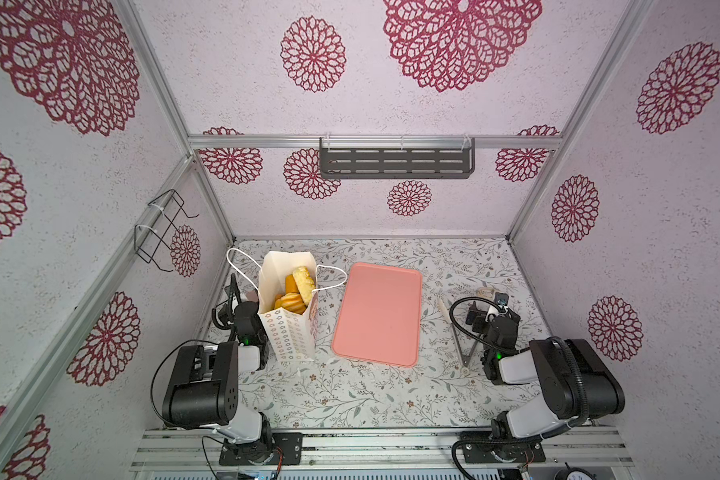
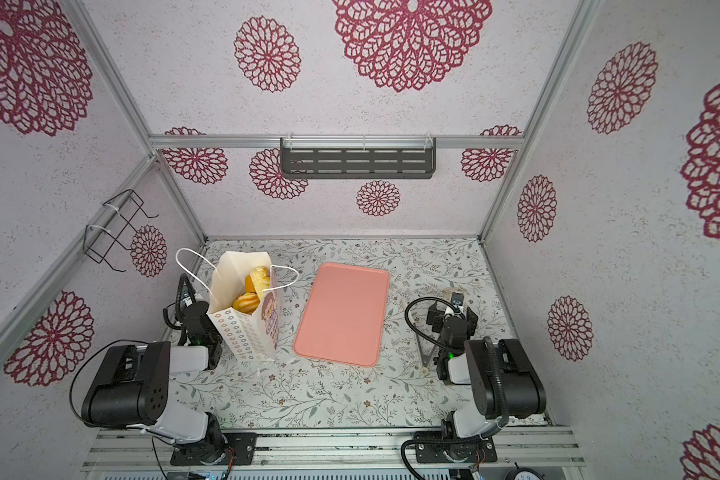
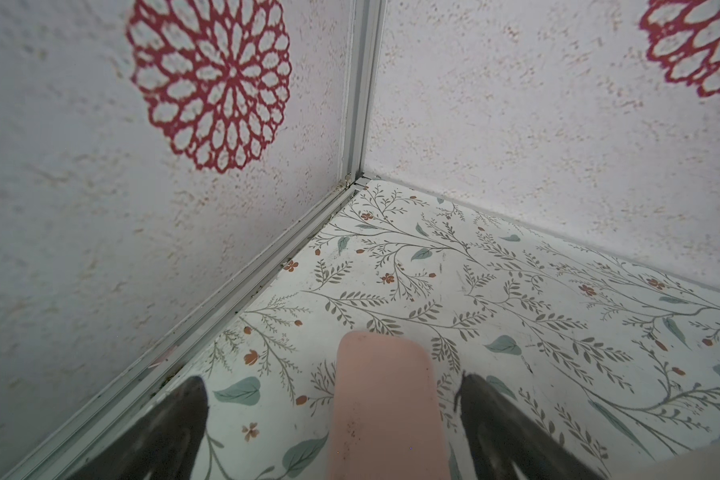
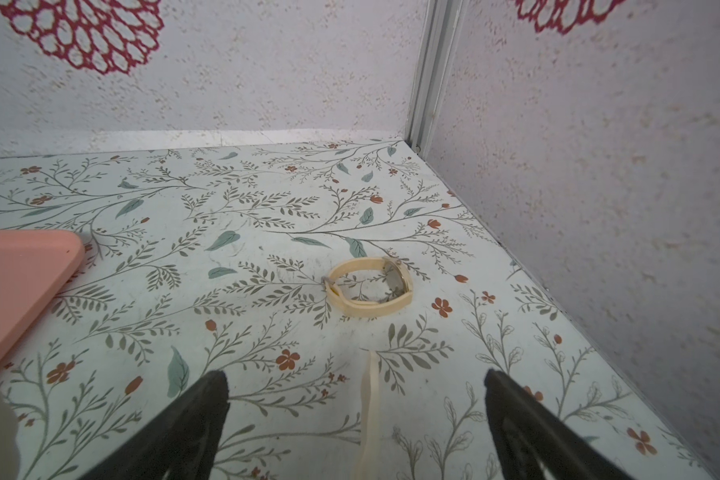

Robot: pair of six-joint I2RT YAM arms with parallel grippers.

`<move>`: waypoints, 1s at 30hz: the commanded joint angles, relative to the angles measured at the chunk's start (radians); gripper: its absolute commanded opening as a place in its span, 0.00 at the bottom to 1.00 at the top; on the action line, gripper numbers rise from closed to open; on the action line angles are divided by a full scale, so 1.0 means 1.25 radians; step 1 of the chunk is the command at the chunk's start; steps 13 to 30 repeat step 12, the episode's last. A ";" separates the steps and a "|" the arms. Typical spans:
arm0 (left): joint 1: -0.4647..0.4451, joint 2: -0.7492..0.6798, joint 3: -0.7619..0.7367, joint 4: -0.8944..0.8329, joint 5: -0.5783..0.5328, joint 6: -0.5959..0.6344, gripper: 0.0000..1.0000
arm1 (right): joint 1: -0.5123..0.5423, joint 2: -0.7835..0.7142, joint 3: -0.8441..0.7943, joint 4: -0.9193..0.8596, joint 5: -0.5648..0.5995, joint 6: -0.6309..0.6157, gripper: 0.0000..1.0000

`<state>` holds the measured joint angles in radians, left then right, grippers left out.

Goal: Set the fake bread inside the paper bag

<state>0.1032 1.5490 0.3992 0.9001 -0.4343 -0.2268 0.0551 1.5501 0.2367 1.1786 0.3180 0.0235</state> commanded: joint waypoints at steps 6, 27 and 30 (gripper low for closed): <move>-0.004 0.006 0.002 0.014 0.006 0.026 0.97 | -0.005 -0.002 0.022 0.012 -0.015 0.006 0.99; -0.005 0.007 0.005 0.012 0.006 0.025 0.97 | -0.012 -0.012 0.014 0.020 -0.030 0.005 0.99; -0.005 0.007 0.005 0.012 0.006 0.025 0.97 | -0.012 -0.012 0.014 0.020 -0.030 0.005 0.99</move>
